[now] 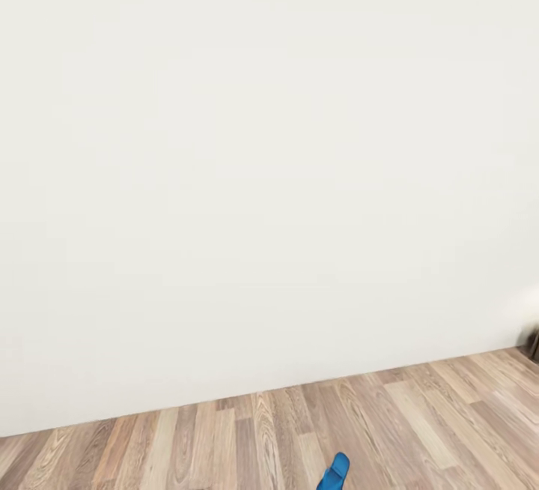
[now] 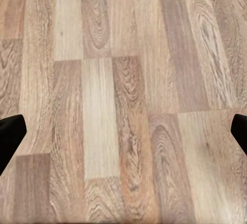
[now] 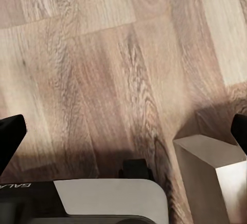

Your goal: In the bedroom, move the book from the bed onto either nightstand, and place the two sandals side by side next to the bed.

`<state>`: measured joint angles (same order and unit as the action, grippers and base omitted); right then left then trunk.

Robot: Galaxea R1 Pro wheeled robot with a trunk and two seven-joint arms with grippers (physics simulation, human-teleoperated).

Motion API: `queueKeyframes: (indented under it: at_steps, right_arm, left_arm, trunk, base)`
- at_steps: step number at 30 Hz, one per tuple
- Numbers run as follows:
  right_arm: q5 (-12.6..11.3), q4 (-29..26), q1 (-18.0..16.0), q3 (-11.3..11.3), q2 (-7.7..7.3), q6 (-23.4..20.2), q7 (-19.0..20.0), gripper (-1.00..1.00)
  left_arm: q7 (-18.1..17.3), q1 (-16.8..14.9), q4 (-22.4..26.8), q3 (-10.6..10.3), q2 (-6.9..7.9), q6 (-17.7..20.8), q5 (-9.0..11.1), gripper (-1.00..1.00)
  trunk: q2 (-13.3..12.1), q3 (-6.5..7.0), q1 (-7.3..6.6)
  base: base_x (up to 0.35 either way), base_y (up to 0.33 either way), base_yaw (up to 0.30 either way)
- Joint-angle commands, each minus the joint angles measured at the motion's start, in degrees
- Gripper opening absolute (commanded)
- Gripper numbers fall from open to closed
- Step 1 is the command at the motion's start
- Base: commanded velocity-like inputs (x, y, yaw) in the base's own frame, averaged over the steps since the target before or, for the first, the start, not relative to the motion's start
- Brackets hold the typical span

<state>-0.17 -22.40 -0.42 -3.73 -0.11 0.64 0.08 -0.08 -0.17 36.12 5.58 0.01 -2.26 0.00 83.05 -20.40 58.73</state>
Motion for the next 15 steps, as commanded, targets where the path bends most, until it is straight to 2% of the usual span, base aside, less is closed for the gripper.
queueKeyframes:
  at_steps: [1,7,15]
  right_arm:
    - [-0.05,-0.01,-0.02,-0.18,0.02,0.07,0.01,1.0]
    - [-0.01,-0.01,-0.02,-0.18,0.02,0.07,0.01,1.0]
    - [-0.01,-0.01,-0.01,-0.18,0.02,0.07,0.01,1.0]
  left_arm:
    - [-0.01,-0.01,0.0,0.04,-0.01,-0.13,0.0,1.0]
    - [-0.01,-0.01,0.0,0.04,0.02,-0.12,0.0,1.0]
    - [-0.01,-0.01,0.0,0.04,0.0,-0.17,0.0,1.0]
  trunk:
    - [0.03,-0.06,0.0]
    - [0.03,-0.06,0.0]
    - [0.03,-0.06,0.0]
  base:
    - [0.098,0.0,0.229]
    - [0.22,0.0,0.091]
    - [0.099,0.0,0.005]
